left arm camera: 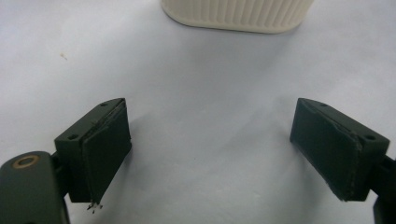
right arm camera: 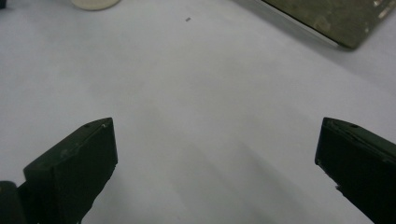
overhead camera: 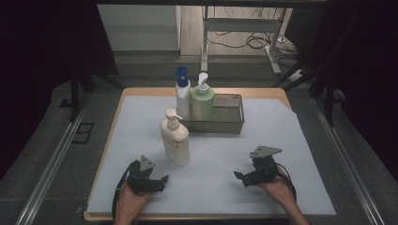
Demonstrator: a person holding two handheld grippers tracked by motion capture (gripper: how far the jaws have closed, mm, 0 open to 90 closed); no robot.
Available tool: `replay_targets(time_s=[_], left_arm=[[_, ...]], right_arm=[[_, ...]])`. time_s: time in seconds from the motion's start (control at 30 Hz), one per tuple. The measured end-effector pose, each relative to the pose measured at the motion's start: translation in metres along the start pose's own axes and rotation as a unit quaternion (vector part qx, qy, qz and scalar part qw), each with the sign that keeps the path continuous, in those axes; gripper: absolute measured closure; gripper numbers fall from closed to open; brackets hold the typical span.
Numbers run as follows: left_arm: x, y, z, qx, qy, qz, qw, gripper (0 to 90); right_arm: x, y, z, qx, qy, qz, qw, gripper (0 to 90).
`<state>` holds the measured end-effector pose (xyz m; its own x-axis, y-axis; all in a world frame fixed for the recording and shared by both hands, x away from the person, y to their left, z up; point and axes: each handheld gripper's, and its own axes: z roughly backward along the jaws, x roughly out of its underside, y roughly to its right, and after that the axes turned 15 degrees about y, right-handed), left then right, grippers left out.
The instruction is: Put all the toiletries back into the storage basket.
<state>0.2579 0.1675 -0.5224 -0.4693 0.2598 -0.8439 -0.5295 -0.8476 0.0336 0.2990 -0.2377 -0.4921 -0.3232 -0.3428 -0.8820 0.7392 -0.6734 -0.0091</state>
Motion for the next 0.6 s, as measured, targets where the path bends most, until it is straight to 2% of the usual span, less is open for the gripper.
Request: replay_targets(time_s=[0.2,0.33,0.6], left_arm=[[0.001,0.000,0.000,0.000,0.002,-0.001,1.0000,12.2],[0.001,0.000,0.000,-0.001,0.003,-0.001,1.0000,12.2],[0.001,0.000,0.000,-0.001,0.003,-0.001,1.0000,12.2]], right_arm=[[-0.012,-0.009,-0.009,-0.018,0.004,0.007,0.9998,0.0],[-0.021,-0.014,-0.014,-0.033,0.010,0.002,0.9994,0.0],[-0.037,-0.026,-0.026,-0.050,0.014,0.009,0.9986,0.0]])
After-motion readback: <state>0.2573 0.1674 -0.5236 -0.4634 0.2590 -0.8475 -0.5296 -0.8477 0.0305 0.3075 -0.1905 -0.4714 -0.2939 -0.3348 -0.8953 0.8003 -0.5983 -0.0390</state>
